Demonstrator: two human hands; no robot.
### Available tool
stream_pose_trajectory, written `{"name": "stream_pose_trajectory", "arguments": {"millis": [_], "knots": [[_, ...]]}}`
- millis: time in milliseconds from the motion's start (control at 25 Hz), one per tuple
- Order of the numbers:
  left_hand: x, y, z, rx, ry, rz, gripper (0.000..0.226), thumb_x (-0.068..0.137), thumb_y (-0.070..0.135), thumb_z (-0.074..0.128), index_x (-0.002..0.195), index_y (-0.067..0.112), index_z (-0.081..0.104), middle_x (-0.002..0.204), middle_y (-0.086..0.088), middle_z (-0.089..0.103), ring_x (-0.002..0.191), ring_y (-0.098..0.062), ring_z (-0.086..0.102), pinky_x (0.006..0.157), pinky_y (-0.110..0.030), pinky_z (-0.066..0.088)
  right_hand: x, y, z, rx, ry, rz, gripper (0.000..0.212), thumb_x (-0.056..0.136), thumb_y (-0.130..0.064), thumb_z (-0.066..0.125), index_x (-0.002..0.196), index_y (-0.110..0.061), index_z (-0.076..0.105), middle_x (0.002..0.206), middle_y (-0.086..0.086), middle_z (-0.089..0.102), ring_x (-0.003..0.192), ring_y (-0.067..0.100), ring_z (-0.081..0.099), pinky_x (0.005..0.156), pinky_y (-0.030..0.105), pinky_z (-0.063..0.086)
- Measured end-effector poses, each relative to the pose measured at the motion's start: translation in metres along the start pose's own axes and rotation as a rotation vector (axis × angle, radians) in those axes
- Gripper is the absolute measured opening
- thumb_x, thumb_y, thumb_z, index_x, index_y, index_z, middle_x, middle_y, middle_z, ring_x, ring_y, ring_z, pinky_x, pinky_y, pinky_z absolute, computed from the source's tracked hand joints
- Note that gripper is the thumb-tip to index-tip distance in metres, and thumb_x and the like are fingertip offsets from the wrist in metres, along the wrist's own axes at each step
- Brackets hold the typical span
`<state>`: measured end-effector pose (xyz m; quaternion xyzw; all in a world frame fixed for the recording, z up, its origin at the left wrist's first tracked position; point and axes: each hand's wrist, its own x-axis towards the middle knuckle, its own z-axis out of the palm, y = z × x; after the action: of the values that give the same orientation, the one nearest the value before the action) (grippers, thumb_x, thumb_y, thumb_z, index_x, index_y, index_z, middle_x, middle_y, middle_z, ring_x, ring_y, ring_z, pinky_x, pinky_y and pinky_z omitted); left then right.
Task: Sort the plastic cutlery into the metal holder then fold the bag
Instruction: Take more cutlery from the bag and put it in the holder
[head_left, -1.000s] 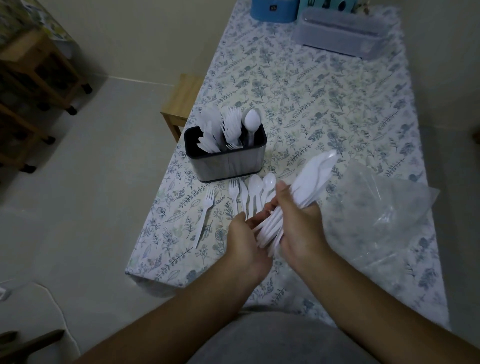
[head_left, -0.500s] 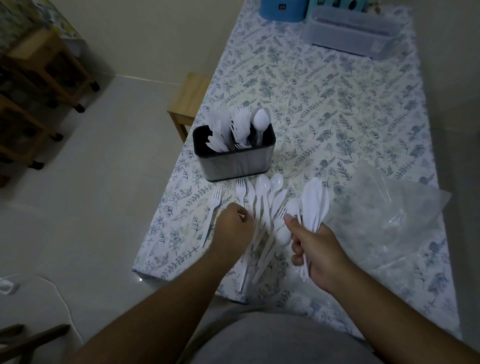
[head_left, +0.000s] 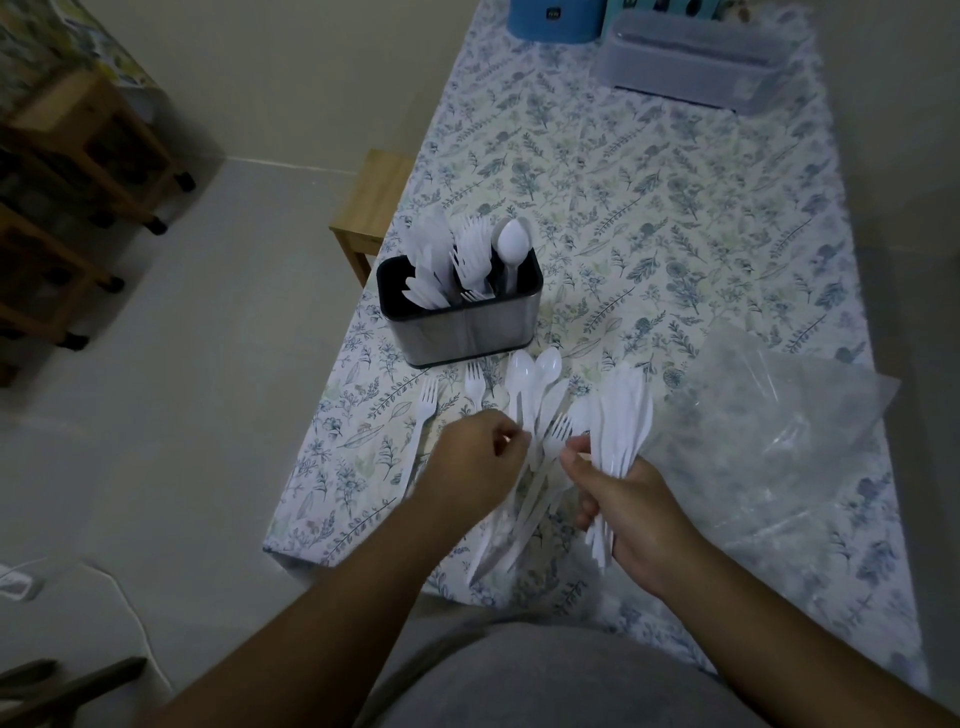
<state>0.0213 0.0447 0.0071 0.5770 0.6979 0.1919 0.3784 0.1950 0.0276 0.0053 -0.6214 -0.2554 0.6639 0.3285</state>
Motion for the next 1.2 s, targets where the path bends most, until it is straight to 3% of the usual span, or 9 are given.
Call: {"name": "stream_pose_trajectory", "arguments": {"millis": [200, 320, 440, 560, 640, 760, 840, 1000, 1200], "knots": [[-0.014, 0.007, 0.013, -0.037, -0.06, 0.384, 0.012, 0.097, 0.021, 0.063, 0.088, 0.019, 0.071, 0.077, 0.008, 0.065, 0.069, -0.003, 0.059, 0.064, -0.018, 0.047, 0.003, -0.003, 0.008, -0.063, 0.042, -0.081, 0.024, 0.092, -0.031, 0.073, 0.086, -0.007, 0.072, 0.056, 0.003, 0.058, 0.053, 0.018, 0.055, 0.061, 0.036, 0.048], [-0.015, -0.014, 0.008, -0.05, 0.008, 0.11, 0.006, 0.096, 0.021, 0.061, 0.093, 0.023, 0.065, 0.087, 0.011, 0.065, 0.079, -0.004, 0.061, 0.068, -0.013, 0.047, 0.015, -0.009, 0.001, 0.012, 0.173, -0.079, 0.03, 0.093, -0.034, 0.07, 0.083, -0.007, 0.07, 0.055, 0.003, 0.058, 0.051, 0.018, 0.052, 0.068, 0.039, 0.046], [-0.023, -0.045, 0.007, 0.147, -0.017, -0.144, 0.012, 0.09, 0.03, 0.067, 0.087, 0.02, 0.06, 0.083, 0.004, 0.065, 0.073, -0.011, 0.063, 0.063, -0.021, 0.05, 0.018, -0.011, -0.006, 0.012, 0.179, -0.057, 0.026, 0.092, -0.035, 0.071, 0.084, -0.01, 0.073, 0.08, 0.01, 0.07, 0.059, 0.018, 0.053, 0.078, 0.041, 0.046], [-0.035, -0.05, 0.017, 0.251, -0.13, -0.176, 0.025, 0.085, 0.039, 0.071, 0.079, 0.016, 0.063, 0.074, -0.001, 0.066, 0.065, -0.014, 0.061, 0.06, -0.025, 0.051, 0.015, -0.001, -0.006, -0.037, 0.169, -0.004, 0.028, 0.091, -0.04, 0.072, 0.08, -0.013, 0.076, 0.098, 0.0, 0.077, 0.09, 0.017, 0.065, 0.094, 0.039, 0.047], [-0.037, -0.046, 0.023, 0.324, -0.169, -0.109, 0.022, 0.089, 0.034, 0.067, 0.081, 0.014, 0.066, 0.077, -0.002, 0.068, 0.07, -0.017, 0.064, 0.066, -0.029, 0.057, 0.013, 0.001, -0.006, -0.037, 0.181, 0.023, 0.029, 0.09, -0.04, 0.072, 0.079, -0.013, 0.075, 0.087, -0.001, 0.075, 0.096, 0.021, 0.066, 0.099, 0.043, 0.048], [-0.034, -0.046, 0.017, 0.291, -0.158, -0.1, 0.018, 0.091, 0.03, 0.065, 0.079, 0.017, 0.065, 0.075, 0.001, 0.066, 0.067, -0.012, 0.061, 0.063, -0.026, 0.054, 0.01, -0.005, -0.007, 0.126, 0.147, 0.052, 0.022, 0.095, -0.031, 0.068, 0.085, -0.011, 0.067, 0.067, 0.003, 0.062, 0.07, 0.021, 0.061, 0.074, 0.041, 0.056], [-0.031, -0.047, 0.01, 0.189, -0.101, -0.151, 0.015, 0.091, 0.032, 0.068, 0.084, 0.019, 0.063, 0.078, 0.004, 0.065, 0.065, -0.008, 0.059, 0.061, -0.024, 0.053, 0.006, -0.008, -0.008, 0.182, 0.112, 0.064, 0.018, 0.096, -0.027, 0.067, 0.086, -0.013, 0.064, 0.063, 0.002, 0.055, 0.056, 0.017, 0.051, 0.054, 0.033, 0.048], [-0.014, -0.03, 0.011, 0.111, 0.089, -0.041, 0.039, 0.089, 0.038, 0.069, 0.12, 0.021, 0.054, 0.109, 0.004, 0.055, 0.092, -0.013, 0.06, 0.077, -0.029, 0.054, 0.004, 0.0, -0.008, 0.107, 0.082, 0.071, 0.017, 0.093, -0.028, 0.073, 0.091, -0.014, 0.063, 0.06, -0.001, 0.047, 0.052, 0.014, 0.042, 0.048, 0.03, 0.038], [0.041, 0.0, 0.03, 0.139, 0.059, -0.108, 0.026, 0.094, 0.037, 0.06, 0.106, 0.013, 0.061, 0.097, -0.001, 0.062, 0.087, -0.02, 0.064, 0.078, -0.038, 0.057, 0.002, 0.003, -0.006, 0.077, 0.1, 0.062, 0.02, 0.089, -0.03, 0.077, 0.088, -0.016, 0.063, 0.055, -0.003, 0.045, 0.049, 0.014, 0.041, 0.047, 0.03, 0.038]]}}
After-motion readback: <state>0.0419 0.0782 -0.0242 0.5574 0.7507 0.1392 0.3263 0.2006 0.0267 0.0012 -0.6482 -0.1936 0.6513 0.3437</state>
